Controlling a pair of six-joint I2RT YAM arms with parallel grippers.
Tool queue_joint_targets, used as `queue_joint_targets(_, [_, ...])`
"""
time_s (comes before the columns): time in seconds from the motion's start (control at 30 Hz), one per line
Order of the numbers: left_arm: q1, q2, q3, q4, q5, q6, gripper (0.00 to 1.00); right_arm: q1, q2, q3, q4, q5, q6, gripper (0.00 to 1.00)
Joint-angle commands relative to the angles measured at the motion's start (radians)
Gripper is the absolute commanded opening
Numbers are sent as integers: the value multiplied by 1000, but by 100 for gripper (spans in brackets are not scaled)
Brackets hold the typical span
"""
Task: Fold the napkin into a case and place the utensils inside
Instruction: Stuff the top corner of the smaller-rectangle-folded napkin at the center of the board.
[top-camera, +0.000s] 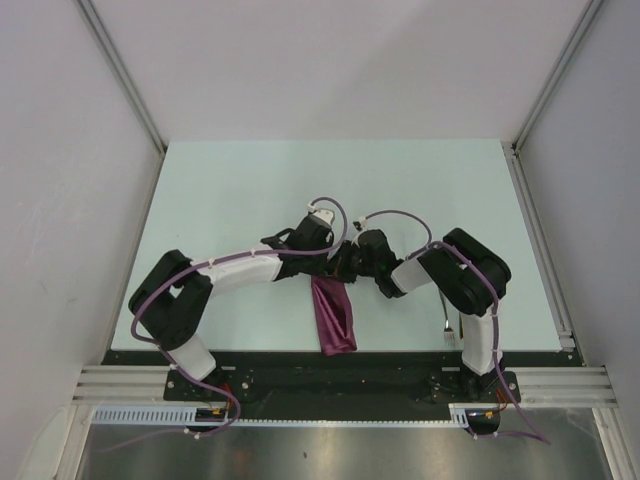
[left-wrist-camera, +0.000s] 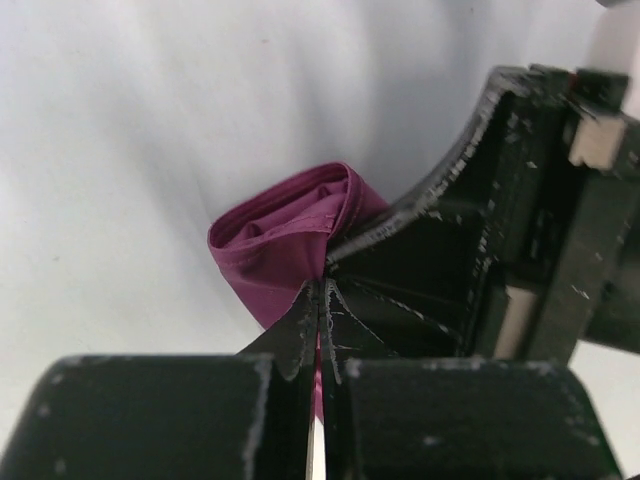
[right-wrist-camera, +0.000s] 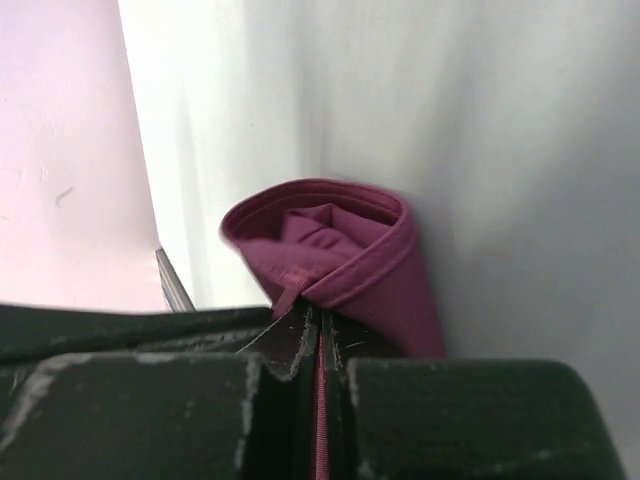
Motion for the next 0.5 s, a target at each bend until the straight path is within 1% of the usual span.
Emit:
queue_joint_targets(0.0, [-26, -48, -19, 40, 4, -17, 0, -24, 35, 32, 76, -8, 32, 2])
queue_joint_targets(0.1, [-26, -48, -22, 41, -4, -23, 0, -45, 63, 9, 165, -17, 92, 1])
queue_joint_targets(0.13, [-26, -45, -19, 41, -5, -26, 0, -56, 75, -10, 215, -22, 119, 2])
queue_joint_targets(0.17, [-26, -42, -20, 43, -8, -29, 0, -61, 99, -17, 317, -34, 185, 2])
queue_joint_targets(0.23, [-26, -28, -17, 38, -17, -43, 0, -61, 118, -24, 410, -38, 221, 1])
queue_joint_targets(0.27, [-28, -25, -11, 30, -28, -47, 0, -56, 118, -29, 424, -13, 224, 1])
queue_joint_targets(0.37, [-26, -10, 0, 38, -40, -49, 0, -42, 115, -26, 397, 38, 204, 1])
queue_joint_targets(0.47, [-25, 18, 21, 33, -53, -50, 0, -32, 130, -9, 366, 43, 172, 1])
